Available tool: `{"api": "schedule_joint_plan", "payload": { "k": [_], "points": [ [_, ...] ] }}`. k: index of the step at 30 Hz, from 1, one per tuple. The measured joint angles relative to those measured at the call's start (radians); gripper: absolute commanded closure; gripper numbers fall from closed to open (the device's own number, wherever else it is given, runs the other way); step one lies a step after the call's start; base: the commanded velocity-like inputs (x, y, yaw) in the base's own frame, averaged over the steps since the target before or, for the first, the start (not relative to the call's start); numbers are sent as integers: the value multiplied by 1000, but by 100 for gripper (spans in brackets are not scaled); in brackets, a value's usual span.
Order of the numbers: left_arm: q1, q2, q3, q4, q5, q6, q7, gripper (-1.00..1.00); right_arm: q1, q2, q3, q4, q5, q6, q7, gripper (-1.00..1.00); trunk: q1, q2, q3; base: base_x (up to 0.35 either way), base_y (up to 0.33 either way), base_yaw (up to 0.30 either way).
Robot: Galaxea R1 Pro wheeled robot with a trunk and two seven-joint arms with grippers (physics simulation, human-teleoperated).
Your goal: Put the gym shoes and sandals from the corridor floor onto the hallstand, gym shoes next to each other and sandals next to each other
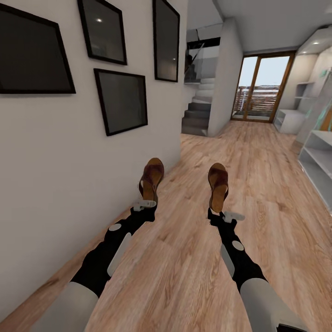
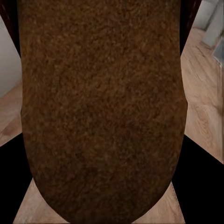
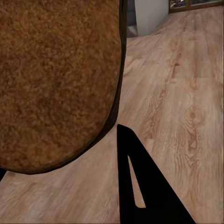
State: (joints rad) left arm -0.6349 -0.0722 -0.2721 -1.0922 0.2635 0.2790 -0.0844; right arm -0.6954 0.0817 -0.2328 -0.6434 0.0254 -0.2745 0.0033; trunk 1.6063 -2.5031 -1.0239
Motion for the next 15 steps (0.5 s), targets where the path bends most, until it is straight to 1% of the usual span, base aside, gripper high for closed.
{"api": "schedule_joint_plan", "payload": {
  "k": [15],
  "points": [
    [0,0,0,0,0,0,0,100,0,0,0,0,1,0,0,100,0,0,-3,347,0,-254]
  ]
}}
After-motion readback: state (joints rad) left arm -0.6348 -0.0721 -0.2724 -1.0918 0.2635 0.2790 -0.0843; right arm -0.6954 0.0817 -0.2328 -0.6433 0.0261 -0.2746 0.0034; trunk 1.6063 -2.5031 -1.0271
